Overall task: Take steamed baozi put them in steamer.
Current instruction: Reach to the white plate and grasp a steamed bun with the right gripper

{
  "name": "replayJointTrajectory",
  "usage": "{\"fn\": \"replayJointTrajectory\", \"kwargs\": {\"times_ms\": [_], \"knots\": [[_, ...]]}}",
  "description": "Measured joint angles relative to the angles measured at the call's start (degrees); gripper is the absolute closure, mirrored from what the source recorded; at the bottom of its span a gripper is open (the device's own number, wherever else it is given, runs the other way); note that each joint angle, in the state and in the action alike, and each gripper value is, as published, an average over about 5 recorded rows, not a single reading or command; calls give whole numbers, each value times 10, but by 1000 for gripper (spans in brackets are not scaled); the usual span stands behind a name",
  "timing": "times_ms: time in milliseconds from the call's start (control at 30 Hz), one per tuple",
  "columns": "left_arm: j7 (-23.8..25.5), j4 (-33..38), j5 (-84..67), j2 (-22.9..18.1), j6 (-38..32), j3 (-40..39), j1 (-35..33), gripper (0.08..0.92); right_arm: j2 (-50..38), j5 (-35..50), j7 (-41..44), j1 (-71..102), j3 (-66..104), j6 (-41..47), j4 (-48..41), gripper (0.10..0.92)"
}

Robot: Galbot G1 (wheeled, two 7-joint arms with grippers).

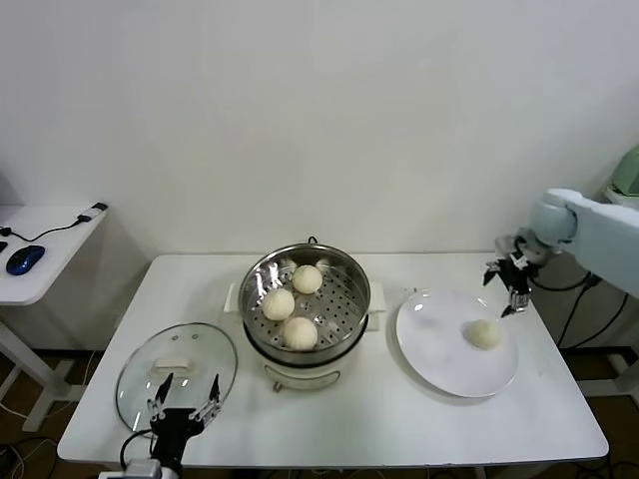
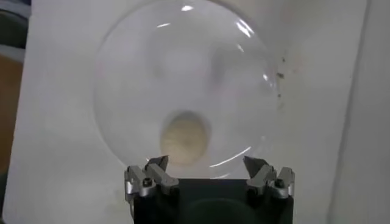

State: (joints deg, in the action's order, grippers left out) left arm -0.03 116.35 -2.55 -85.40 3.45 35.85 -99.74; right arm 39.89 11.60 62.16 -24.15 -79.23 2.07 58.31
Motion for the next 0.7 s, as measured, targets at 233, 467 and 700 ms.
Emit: {"fn": "replayJointTrajectory", "kwargs": {"times_ms": [233,467,700], "knots": [[-3,-4,0,0,0,4,-2,177,10,-22,-16,73,57,23,-25,203],[-7,-10,1,0,-2,6,-1,177,25,-38,-25,119,98,34,-45,205],[-8,-10,1,1,-2,4,-1,177,28,-50,-28,139,117,41,-52,323]]}}
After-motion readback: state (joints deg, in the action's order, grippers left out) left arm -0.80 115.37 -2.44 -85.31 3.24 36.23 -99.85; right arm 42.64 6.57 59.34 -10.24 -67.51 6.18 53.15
